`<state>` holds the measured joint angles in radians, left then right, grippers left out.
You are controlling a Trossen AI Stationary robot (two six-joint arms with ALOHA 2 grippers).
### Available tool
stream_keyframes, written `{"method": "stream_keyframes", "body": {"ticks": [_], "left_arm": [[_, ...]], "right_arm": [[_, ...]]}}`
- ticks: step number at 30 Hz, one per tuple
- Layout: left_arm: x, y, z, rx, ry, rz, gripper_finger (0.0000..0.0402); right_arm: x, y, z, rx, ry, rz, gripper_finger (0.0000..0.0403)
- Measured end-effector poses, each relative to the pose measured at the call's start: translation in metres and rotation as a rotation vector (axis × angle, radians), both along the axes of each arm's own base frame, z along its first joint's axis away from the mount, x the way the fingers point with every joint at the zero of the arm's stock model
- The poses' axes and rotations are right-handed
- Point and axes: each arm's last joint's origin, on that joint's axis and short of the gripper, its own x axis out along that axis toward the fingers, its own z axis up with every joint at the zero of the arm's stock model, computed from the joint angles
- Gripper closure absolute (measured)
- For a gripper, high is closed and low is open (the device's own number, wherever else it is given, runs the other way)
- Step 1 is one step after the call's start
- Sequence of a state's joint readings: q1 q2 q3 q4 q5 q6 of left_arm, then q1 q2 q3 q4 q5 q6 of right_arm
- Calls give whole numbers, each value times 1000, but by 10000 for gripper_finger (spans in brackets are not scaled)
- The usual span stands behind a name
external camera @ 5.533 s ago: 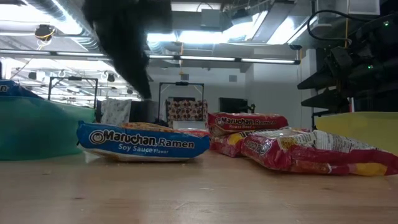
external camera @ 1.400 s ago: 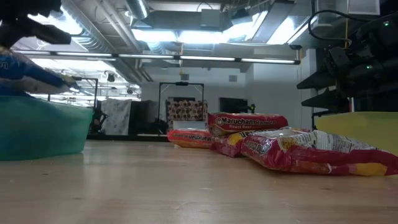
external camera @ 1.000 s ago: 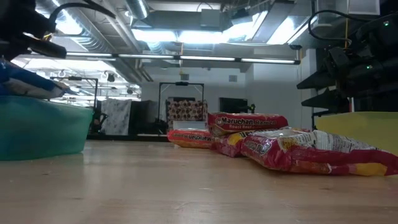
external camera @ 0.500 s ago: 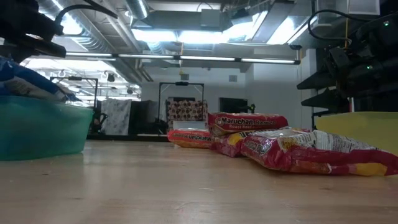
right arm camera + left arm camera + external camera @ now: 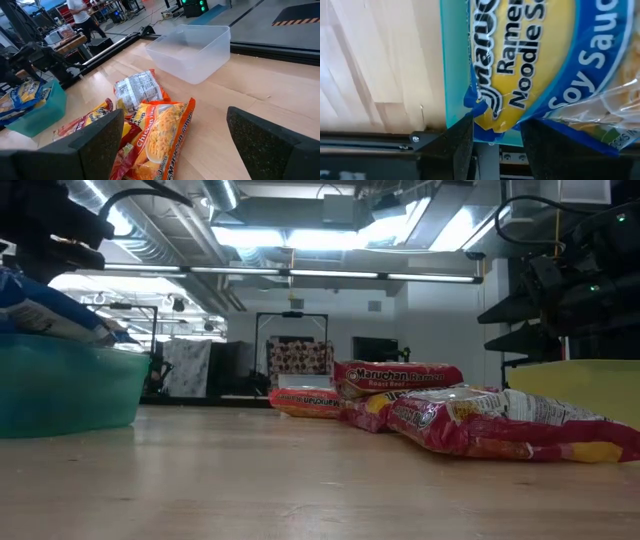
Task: Sort Maruchan noodles
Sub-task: Put the blue noodle pack into the green bin
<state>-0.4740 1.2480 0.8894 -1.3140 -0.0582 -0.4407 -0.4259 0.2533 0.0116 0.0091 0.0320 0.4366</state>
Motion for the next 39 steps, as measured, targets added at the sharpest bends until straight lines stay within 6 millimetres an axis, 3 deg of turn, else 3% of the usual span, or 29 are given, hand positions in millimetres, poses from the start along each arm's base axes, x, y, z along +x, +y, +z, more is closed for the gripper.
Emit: {"method": "stream_keyframes", "body": {"ticks": [12, 22, 35, 39], "left_arm": [[-4, -1, 0, -50, 68, 106, 244], [-5, -2, 1, -95, 95, 143, 212], [-1, 2, 0, 50, -30, 214, 211], [-2, -1, 0, -43, 33, 240, 211]], "right_arm": [[0, 1, 0, -16, 12, 31, 63], [0, 1, 0, -17, 12, 31, 63], [0, 1, 0, -17, 12, 31, 63], [0, 1, 0, -17, 13, 31, 63]]}}
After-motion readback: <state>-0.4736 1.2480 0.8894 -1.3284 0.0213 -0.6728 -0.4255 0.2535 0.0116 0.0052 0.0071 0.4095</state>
